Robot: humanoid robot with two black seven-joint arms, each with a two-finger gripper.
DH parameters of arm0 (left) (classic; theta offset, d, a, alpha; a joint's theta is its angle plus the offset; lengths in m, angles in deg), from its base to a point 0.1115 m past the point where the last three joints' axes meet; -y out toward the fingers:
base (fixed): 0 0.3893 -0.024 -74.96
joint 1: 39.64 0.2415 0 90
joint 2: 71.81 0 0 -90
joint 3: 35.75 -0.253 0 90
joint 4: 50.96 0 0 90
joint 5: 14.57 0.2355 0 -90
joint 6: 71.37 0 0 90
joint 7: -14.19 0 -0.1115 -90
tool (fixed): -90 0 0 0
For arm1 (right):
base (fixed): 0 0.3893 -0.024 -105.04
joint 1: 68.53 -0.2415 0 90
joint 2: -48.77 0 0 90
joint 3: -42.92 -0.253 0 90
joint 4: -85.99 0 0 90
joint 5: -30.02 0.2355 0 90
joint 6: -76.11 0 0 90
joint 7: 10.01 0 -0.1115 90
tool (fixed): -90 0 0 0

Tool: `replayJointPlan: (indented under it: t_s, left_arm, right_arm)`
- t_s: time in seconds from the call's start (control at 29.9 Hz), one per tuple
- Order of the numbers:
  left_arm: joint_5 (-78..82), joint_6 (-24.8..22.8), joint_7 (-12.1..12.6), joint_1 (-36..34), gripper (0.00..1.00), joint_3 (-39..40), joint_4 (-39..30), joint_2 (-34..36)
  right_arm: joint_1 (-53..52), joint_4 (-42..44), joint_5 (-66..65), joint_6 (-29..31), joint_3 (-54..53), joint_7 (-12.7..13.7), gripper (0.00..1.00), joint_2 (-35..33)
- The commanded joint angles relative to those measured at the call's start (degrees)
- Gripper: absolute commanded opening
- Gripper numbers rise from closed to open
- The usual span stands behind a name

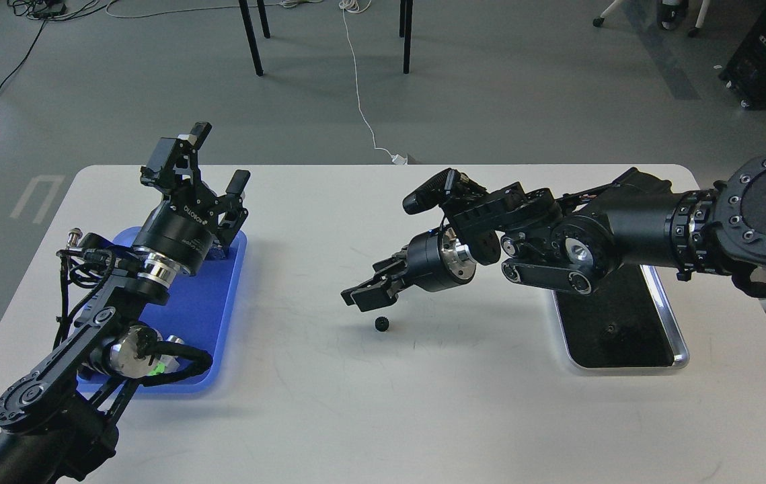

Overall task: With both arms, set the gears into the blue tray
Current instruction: 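Carry the black gear to the table center and release it, then withdraw the right gripper and reach the left gripper toward the gear, then grasp the black gear on the table with the left gripper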

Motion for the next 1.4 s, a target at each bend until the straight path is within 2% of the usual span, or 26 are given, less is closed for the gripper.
replayJointPlan:
  t_s: [0.0, 0.07, 0.23, 0.33, 0.4, 0.63, 0.74, 0.97, 1.1, 1.2, 1.37]
  left_arm:
    - [0.00, 0.02, -0.04, 0.00, 0.98, 0.00, 0.07, 0.13]
    - [0.00, 0.02, -0.56, 0.00, 0.98, -0.17, 0.07, 0.13]
    - [0.09, -0.16, -5.39, 0.43, 0.98, -0.88, 0.07, 0.22]
    - [0.26, -0.16, -6.89, 0.87, 0.98, -1.05, -0.10, 0.22]
    - [0.35, -0.25, -6.95, 0.96, 0.98, -1.14, -0.37, 0.31]
    - [3.77, -0.25, -6.95, 0.96, 0.98, -2.28, -2.21, 1.10]
    - [12.80, -0.25, -6.95, 0.70, 0.98, -4.38, -4.58, 1.71]
    - [45.47, -0.16, -6.95, -2.02, 0.98, -10.09, -6.61, 1.36]
    - [66.65, -0.16, -6.95, -8.68, 0.98, -17.82, -6.61, 2.24]
    - [81.44, -0.68, -6.95, -16.76, 0.98, -24.85, -6.52, 3.91]
    - [84.22, -5.69, -6.95, -32.94, 0.98, -36.10, -3.89, 4.18]
  right_arm:
    - [3.35, -0.45, 1.57, -0.10, -9.68, 0.01, 0.95, -8.94]
    - [7.74, -1.42, 3.42, -0.10, -16.79, 0.01, 0.95, -13.96]
    - [25.22, -2.91, 5.62, -0.01, -41.47, 0.01, 0.96, -23.46]
    - [36.21, -3.97, 6.76, 0.17, -55.46, 0.01, 0.96, -25.14]
    - [41.84, -5.63, 10.78, 0.34, -61.97, 0.01, 0.96, -25.32]
    - [53.02, -8.45, 30.92, 0.96, -74.30, 0.01, 0.98, -27.34]
    - [57.06, -8.72, 35.84, 1.83, -78.87, 0.01, 0.99, -27.86]
    - [64.18, -8.37, 40.69, 14.92, -82.92, 0.01, 0.99, -31.38]
    - [67.09, -8.28, 40.69, 17.66, -83.01, 0.01, 0.99, -32.70]
    - [68.06, -8.45, 40.69, 17.74, -83.01, 0.01, 0.99, -33.14]
    - [68.24, -8.63, 40.60, 17.66, -83.10, 0.01, 0.99, -33.23]
